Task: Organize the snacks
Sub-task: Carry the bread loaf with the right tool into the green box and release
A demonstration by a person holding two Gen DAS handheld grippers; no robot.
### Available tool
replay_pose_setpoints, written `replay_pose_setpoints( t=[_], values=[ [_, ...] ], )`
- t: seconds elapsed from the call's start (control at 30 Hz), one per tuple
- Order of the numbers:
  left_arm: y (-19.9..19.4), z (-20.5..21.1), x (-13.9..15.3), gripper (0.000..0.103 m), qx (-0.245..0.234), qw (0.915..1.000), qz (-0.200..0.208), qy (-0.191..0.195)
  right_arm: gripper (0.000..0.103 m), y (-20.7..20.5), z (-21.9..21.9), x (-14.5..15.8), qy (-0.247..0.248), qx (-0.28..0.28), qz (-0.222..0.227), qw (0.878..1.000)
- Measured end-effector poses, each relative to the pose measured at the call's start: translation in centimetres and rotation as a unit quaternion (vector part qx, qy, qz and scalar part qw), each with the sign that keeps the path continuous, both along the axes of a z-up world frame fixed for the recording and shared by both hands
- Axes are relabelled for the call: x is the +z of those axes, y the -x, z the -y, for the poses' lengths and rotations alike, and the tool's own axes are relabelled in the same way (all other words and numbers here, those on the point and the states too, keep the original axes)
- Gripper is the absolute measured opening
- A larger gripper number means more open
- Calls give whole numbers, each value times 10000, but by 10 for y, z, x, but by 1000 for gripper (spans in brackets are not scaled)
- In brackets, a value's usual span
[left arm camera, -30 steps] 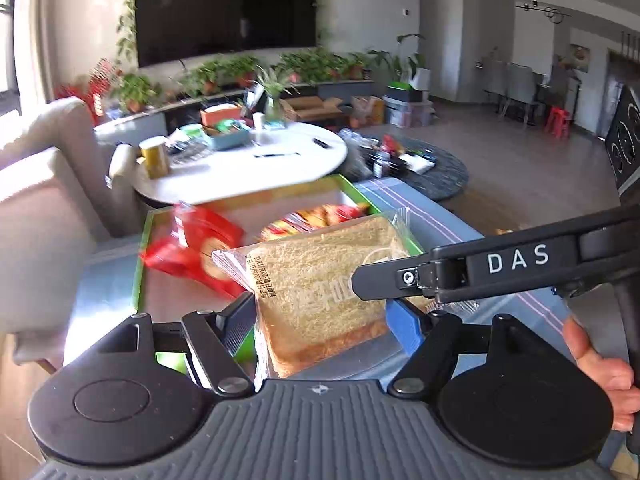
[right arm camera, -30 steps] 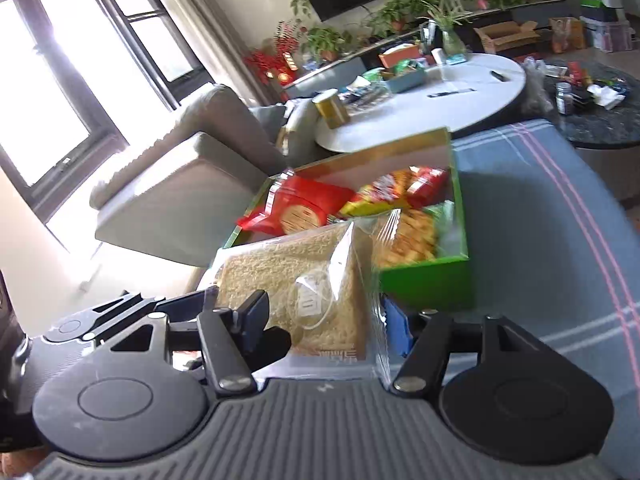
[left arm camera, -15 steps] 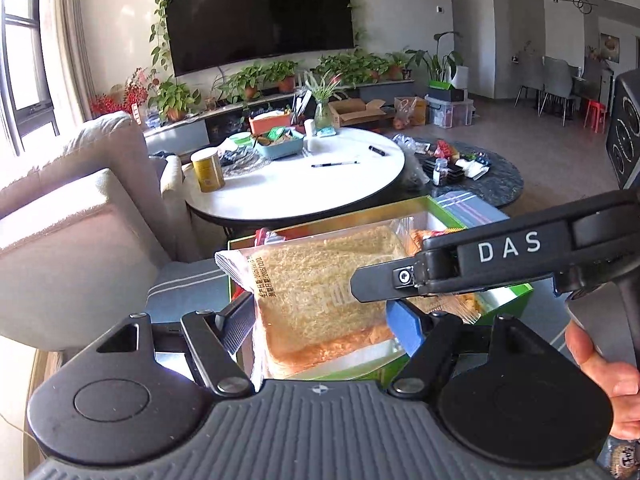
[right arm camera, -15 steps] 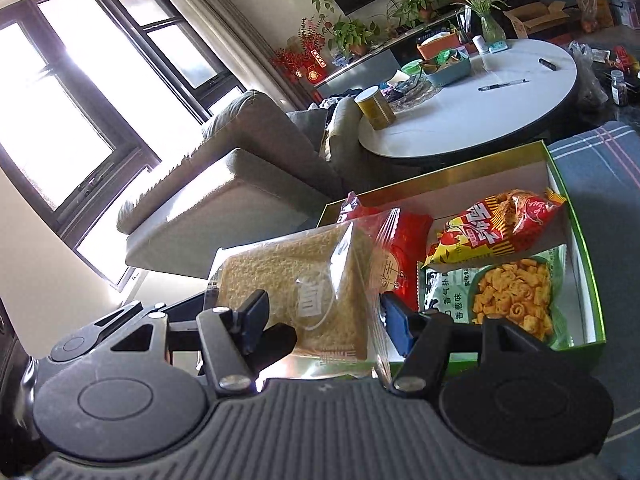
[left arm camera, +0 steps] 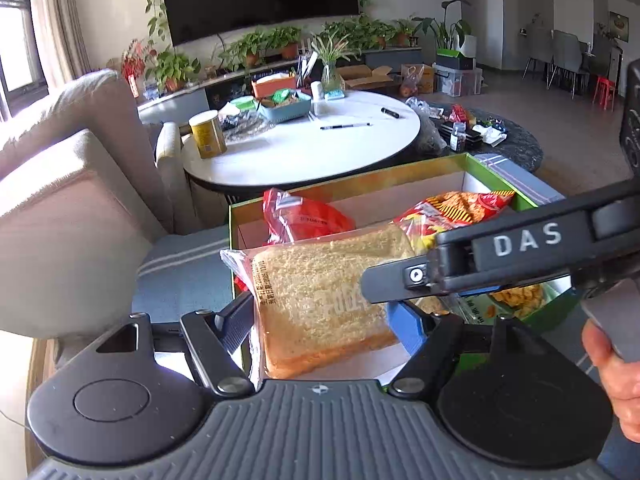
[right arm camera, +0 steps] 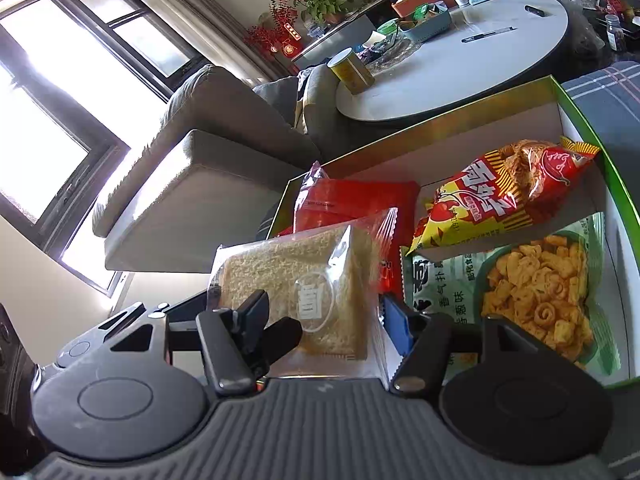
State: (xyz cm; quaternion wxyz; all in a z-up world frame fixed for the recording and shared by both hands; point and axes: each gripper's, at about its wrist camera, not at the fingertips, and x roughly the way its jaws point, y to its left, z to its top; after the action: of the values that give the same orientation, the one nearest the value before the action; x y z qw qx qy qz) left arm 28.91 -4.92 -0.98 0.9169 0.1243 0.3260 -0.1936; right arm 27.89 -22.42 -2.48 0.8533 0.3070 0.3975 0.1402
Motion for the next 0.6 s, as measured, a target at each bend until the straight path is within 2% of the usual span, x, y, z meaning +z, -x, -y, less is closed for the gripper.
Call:
replay_pose_setpoints(
  t=[0.1, 0.17, 0.27, 0.6],
  values=[
    [-1, -9, -4, 69, 24, 9997, -132, 189, 80, -2, 4, -5, 3, -5, -72, 10000],
    [5, -15, -2, 70, 81, 9997, -38, 222, 80, 2, 10, -7, -92, 5, -119, 9999],
    [13, -23, 5, 70, 146, 9995, 63, 260, 80, 10, 12, -5, 15, 34, -117, 9999],
    [25, -62, 16, 70, 758, 9960, 111, 457, 80, 32, 14, 13, 247, -23, 83, 9997]
  ],
)
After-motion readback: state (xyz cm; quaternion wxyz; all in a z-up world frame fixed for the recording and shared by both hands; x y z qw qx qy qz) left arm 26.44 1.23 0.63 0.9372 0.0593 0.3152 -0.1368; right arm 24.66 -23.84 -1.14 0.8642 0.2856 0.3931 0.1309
